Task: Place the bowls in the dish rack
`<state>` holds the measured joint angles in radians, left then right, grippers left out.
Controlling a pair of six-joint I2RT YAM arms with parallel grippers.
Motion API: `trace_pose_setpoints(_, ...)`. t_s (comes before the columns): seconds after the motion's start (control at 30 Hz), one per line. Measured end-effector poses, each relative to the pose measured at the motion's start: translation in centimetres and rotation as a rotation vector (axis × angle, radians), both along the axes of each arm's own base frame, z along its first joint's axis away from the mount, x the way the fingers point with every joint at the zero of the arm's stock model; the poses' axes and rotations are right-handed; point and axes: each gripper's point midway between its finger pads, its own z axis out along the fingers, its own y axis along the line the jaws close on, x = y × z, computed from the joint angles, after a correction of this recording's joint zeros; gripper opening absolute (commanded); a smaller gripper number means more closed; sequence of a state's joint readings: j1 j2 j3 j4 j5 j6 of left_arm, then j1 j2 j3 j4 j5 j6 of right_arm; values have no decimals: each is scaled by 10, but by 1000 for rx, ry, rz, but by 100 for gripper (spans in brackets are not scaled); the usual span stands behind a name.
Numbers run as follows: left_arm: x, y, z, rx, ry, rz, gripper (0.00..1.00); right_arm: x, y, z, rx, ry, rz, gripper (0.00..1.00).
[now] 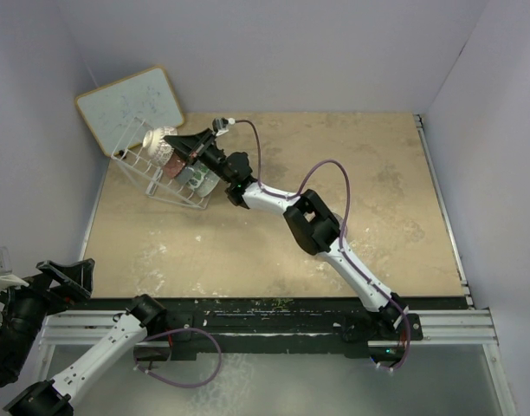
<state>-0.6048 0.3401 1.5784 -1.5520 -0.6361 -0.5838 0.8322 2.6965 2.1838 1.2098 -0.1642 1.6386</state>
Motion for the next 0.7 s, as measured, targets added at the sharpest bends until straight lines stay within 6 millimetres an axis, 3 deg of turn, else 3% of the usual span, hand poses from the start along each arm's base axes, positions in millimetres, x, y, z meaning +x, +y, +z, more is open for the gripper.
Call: trace_pose_setpoints(0.7, -1, 1, 0, -3, -5, 0, 99, 7, 10, -16, -57, 77, -3, 0)
